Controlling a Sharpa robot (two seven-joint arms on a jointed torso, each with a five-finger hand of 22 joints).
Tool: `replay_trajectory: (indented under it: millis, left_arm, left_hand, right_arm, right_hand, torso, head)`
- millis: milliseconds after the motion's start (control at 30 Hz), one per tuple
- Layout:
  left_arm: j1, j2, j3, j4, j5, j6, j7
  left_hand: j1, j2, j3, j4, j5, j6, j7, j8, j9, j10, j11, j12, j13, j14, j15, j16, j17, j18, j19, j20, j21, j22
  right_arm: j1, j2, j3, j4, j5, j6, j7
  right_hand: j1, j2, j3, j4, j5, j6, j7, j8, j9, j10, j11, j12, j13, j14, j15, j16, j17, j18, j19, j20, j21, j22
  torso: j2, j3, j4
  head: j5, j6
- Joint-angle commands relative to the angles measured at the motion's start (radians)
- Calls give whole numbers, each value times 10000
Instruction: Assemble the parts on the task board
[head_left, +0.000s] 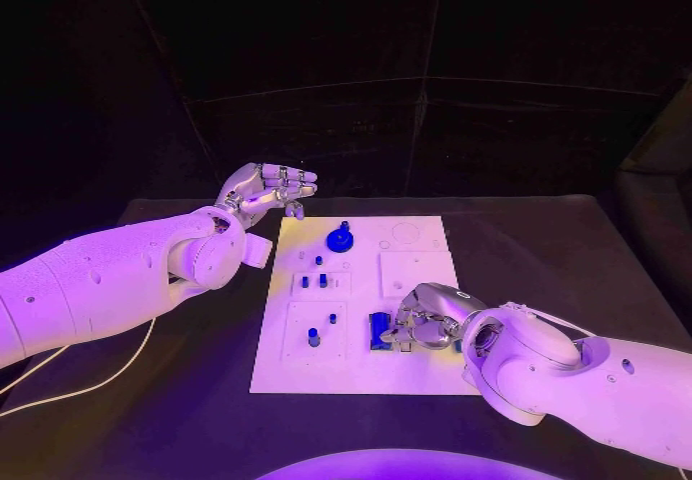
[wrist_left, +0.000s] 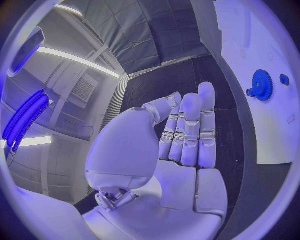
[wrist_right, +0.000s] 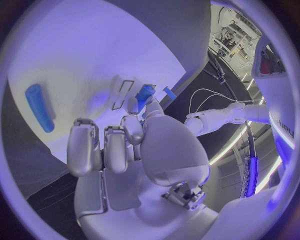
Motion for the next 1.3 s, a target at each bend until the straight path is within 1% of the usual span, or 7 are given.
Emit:
replay_trajectory:
  millis: [33, 167, 400, 667, 833, 933, 1300]
  left_arm:
    - [14, -2, 9, 18, 13, 34, 69]
    - [14, -2, 9, 21, 13, 43, 67]
    - [13, -15, 8, 25, 13, 40, 69]
    - [13, -43, 7, 65, 13, 22, 68]
    - [13, -69, 6, 96, 13, 15, 68]
    - [12, -78, 6, 97, 13, 16, 67]
    - [10, -66, -5, 70, 13, 47, 59]
  left_hand:
    - [-61, 78, -64, -22, 24, 27, 0, 22, -15, -56, -22, 42, -15, -73, -7, -52, -11, 144, -62, -15, -61, -17]
    - [-61, 78, -64, -22, 24, 27, 0, 22, -15, -56, -22, 42, -15, -73, -7, -52, -11, 144, -62, -15, -61, -17]
    - [-61, 78, -64, -22, 24, 27, 0, 22, -15, -56, -22, 42, -15, -73, -7, -52, -11, 144, -62, -15, -61, -17]
    - [-61, 78, -64, -22, 24, 27, 0, 22, -15, -56, -22, 42, -15, -73, -7, -52, -11, 144, -62, -15, -61, -17]
    - [-68, 111, -79, -26, 28, 26, -9, 21, -14, -81, -29, 74, -16, -79, -9, -41, -45, 149, -68, -10, -79, -30]
    - [-68, 111, -79, -26, 28, 26, -9, 21, -14, -81, -29, 74, -16, -79, -9, -41, -45, 149, -68, -10, -79, -30]
    - [-68, 111, -79, -26, 28, 26, -9, 21, -14, -81, -29, 74, -16, -79, -9, -41, -45, 149, -68, -10, -79, -30]
  right_arm:
    - [5, -34, -5, 33, -194, -364, -90]
    - [5, -174, -4, 130, -73, -824, 156]
    - [11, -966, 4, 539, 171, -1310, 548]
    - [46, -2425, 12, 898, 70, -860, 228]
    - [46, -2910, 9, 1001, -302, -693, 7]
    - [43, -3038, 6, 1001, -469, -560, -135]
    - [29, -2862, 0, 686, -779, 43, -606]
  right_hand:
    - [64, 64, -14, -36, -26, 68, 34, 28, 13, 27, -11, 23, 3, 660, -79, 50, 400, -150, 45, -25, 57, 6]
    - [-122, 13, -144, 56, 35, -41, 88, -45, -13, 11, 26, -25, -25, 651, -59, 27, 360, -142, 27, -24, 33, -40]
    - [-144, 22, -257, 67, 210, -537, 326, -540, -217, -18, 214, -70, -29, 646, 87, 12, 349, -142, 11, 82, 16, -63]
    - [24, 43, -308, -55, 411, -657, 484, -1094, -453, -29, 348, -56, 19, 648, 204, 14, 372, -142, 7, 202, 22, -42]
    - [-31, 21, -370, -34, 415, -574, 495, -1187, -492, -34, 364, -84, 1, 651, 223, 22, 392, -146, 15, 226, 37, -11]
    - [-74, 16, -408, -12, 409, -488, 484, -1217, -503, -31, 360, -89, 1, 650, 226, 18, 388, -144, 14, 235, 37, -10]
    - [-317, -52, -612, 146, 405, -210, 433, -1341, -530, -45, 325, -155, -33, 641, 204, -5, 359, -135, -1, 233, 20, -36]
  torso:
    - [-10, 9, -17]
    - [-5, 9, -3]
    - [-15, 5, -19]
    - [-15, -6, -42]
    - [-36, -1, -107]
    - [-48, 10, -140]
    - [-34, 2, -66]
  head:
    - [-10, 10]
    - [-33, 18]
    - [-71, 44]
    - [-361, 72]
    - [-376, 79]
    - [-409, 80]
    - [-496, 75]
